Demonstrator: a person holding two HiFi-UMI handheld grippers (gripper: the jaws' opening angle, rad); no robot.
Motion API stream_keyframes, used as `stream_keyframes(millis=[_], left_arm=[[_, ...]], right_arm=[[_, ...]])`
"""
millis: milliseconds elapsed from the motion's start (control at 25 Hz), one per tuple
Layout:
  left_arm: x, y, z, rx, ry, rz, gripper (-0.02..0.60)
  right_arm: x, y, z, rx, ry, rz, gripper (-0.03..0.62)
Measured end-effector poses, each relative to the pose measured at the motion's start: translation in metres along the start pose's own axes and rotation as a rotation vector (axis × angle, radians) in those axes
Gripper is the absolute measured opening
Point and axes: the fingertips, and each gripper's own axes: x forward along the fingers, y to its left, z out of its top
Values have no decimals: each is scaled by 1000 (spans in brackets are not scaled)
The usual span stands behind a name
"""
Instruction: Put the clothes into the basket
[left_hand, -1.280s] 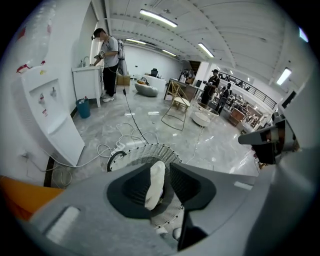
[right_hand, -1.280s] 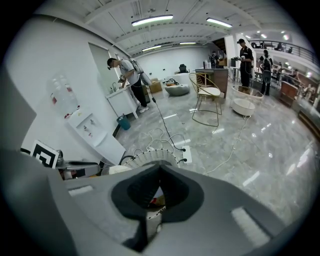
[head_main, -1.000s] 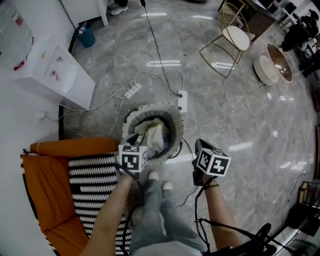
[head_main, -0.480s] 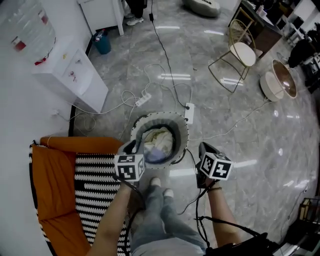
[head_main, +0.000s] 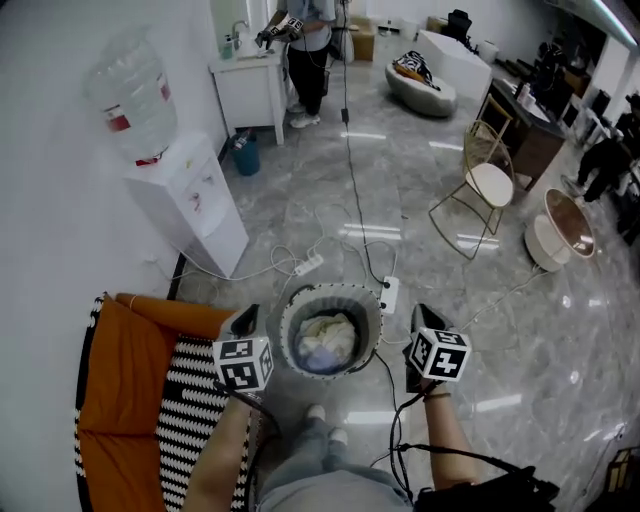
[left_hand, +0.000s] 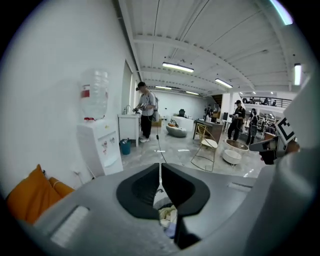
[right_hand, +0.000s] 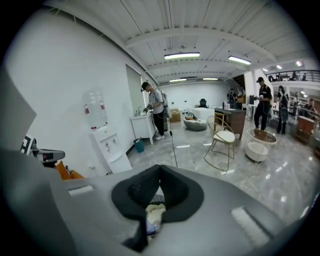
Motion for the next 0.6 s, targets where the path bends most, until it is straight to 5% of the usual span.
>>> stream_keyframes(millis=[240, 600], left_arm=[[-48, 14, 38, -19, -121, 60, 9], [-66, 16, 40, -49, -147, 88, 9]], right_arm=[[-35, -2, 37, -64, -89, 2, 3], [-62, -2, 51, -62, -130, 6, 3]])
